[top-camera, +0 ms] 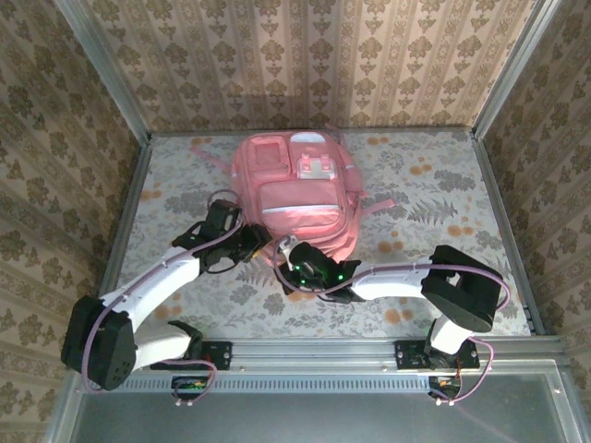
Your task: Pack the student bag
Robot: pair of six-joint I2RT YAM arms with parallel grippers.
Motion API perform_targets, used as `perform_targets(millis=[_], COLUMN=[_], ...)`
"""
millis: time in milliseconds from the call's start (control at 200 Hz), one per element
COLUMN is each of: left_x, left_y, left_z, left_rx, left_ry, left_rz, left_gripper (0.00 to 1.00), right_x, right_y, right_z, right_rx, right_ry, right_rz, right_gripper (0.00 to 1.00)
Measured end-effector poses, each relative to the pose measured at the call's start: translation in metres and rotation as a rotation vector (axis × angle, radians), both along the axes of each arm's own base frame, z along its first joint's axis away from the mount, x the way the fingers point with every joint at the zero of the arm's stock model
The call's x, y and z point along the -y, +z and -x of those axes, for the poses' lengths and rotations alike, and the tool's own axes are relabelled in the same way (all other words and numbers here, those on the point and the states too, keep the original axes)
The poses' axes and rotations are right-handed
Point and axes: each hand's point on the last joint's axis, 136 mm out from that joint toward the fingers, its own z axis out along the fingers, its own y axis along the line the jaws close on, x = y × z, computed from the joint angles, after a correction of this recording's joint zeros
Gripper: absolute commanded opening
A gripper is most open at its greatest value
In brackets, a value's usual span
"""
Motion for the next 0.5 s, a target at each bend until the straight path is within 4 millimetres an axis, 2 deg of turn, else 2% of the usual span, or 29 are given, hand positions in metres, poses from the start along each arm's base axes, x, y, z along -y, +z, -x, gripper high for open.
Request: perform_targets(millis=[235, 355, 500], left_x=[-0.005, -0.009, -0.026], left_y=[-0.004, -0.003, 0.0], left_z=[-0.004, -0.006, -0.015], left_rx=[0.021, 0.025, 0.035], left_ry=[-0.013, -0.018, 0.022], left_rz=[-0.037, -0.041, -0.041], left_gripper=[0.0, 0.0, 0.0], right_x=[0.008, 0.014, 0.026], right_y=[0.002, 0.003, 0.006], right_z=[0.001, 0.002, 0.003], right_rx=[0.013, 0.022, 0.04], right_ry=[-0.013, -0.022, -0.041], right_rz=[-0.004, 0.001, 0.006], right_gripper=[0.0, 0.0, 0.0])
